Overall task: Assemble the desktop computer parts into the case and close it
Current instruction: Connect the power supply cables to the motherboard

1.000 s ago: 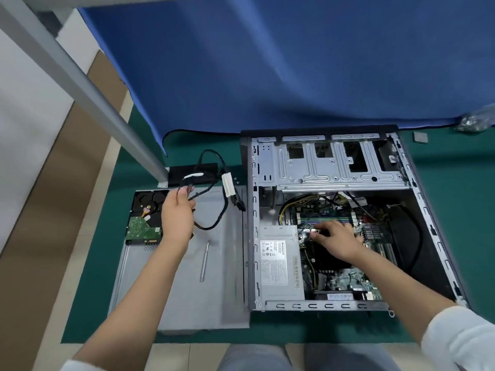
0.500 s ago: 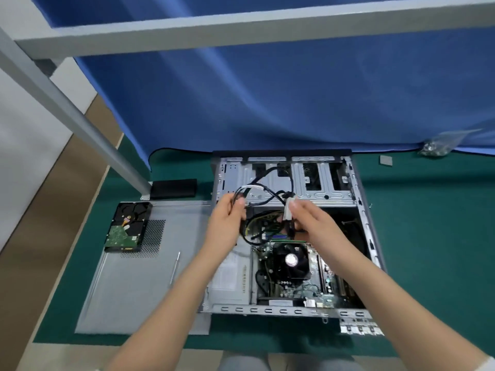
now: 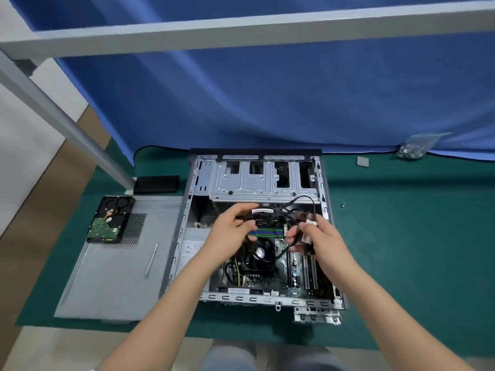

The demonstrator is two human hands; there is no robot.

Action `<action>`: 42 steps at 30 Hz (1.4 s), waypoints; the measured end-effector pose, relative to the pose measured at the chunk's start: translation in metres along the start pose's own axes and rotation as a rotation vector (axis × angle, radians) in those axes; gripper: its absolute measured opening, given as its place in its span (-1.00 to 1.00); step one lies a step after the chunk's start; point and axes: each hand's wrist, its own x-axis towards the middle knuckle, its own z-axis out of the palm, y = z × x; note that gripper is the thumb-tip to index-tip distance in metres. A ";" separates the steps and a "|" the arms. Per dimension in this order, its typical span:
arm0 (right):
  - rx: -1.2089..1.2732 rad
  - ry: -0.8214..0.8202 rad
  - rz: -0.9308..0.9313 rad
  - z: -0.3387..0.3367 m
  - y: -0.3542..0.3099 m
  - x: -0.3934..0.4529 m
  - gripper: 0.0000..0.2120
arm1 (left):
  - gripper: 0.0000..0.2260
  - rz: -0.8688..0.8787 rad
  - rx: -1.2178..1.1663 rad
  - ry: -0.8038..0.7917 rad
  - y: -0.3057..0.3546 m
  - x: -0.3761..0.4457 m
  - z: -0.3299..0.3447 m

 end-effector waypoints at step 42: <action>-0.727 0.083 -0.286 0.040 0.006 -0.013 -0.85 | -0.61 -0.147 0.454 0.402 -0.077 -0.004 -0.115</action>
